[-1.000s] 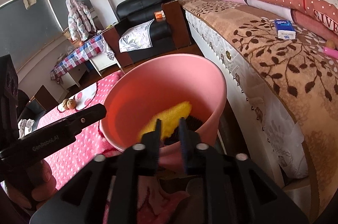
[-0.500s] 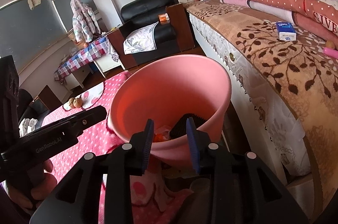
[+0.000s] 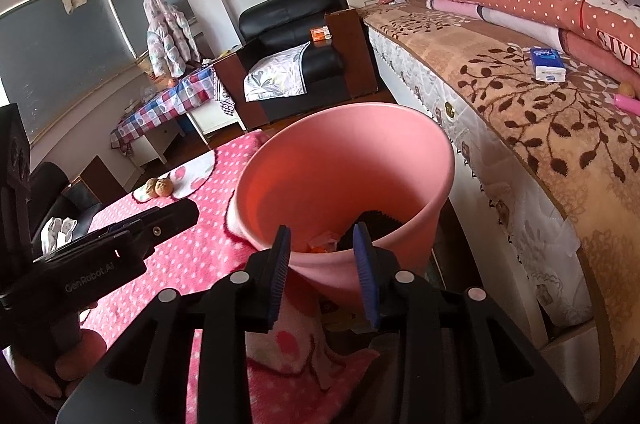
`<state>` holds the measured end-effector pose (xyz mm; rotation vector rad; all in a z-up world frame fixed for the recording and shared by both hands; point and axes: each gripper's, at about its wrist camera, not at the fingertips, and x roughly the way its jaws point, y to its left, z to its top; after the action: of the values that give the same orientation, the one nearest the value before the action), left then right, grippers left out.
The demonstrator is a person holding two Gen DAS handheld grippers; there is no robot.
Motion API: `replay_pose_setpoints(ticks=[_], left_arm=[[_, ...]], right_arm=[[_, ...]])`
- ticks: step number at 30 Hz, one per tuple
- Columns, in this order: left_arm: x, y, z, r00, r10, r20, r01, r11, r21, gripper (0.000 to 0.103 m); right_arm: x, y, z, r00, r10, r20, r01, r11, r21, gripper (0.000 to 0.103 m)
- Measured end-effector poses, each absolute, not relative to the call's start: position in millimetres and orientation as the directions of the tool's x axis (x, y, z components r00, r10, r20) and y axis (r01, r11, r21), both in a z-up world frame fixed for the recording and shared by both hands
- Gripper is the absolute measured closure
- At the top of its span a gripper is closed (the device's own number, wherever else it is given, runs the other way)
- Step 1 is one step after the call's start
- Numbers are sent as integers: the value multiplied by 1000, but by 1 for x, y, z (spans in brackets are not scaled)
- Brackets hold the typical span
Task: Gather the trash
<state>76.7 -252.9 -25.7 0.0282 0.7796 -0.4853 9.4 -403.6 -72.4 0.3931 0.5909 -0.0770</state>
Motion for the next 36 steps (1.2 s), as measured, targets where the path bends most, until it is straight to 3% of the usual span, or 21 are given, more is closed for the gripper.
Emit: replay_pose_setpoints(ticks=[3,7,19,36], left_arm=[[72,-248,-22,620,-406,-671,427,892,-146,52],[64,-242,-18,636,-403,-658,423,895,-139,52],[47,-223,-7,677,-391,-623,406,905,-127,52],[34,-205,0,700,-395,-595,402,906,-130,52]], right_arm=[[7,-399,-70,832,37,-553,179,927,331,69],[2,-394,-66,837,31,-546,183,925,333,57],[-7,-368,-52,845,-44,-534,212,943,257,49],[-18,-350,-41,863,-117,-491,251,944,215,48]])
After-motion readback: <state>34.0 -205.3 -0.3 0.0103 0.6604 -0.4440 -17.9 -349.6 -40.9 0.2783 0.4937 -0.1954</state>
